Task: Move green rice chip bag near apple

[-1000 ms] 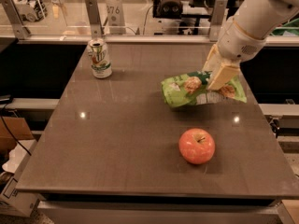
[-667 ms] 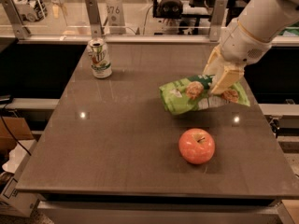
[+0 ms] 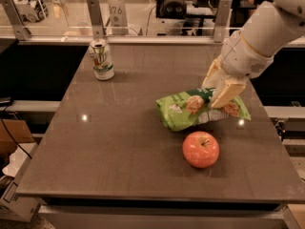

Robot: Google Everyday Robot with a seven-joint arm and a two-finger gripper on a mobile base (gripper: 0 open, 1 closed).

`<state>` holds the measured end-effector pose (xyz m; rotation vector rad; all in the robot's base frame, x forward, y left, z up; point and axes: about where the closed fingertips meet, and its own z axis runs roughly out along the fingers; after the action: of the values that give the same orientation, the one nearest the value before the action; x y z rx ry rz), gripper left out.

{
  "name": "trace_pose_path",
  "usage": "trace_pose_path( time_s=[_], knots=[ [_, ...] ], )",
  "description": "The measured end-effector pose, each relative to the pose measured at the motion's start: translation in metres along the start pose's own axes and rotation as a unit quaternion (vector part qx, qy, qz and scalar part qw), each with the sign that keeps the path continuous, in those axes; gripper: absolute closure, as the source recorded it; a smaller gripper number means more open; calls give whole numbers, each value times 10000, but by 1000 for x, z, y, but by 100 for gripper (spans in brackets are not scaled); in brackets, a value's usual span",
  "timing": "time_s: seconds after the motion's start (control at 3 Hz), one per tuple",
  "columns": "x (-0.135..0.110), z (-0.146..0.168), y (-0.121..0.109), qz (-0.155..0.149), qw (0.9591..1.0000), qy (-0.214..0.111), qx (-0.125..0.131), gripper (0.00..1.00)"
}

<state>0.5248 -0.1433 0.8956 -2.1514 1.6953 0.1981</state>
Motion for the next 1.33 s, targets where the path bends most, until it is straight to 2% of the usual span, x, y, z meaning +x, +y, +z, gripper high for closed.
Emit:
trace_pose_path(
  time_s=[1.0,1.33],
  knots=[
    [-7,15,8,91,9998,-189,-55,13],
    [-8,16,7,83,9998,-188,-50,0]
  ],
)
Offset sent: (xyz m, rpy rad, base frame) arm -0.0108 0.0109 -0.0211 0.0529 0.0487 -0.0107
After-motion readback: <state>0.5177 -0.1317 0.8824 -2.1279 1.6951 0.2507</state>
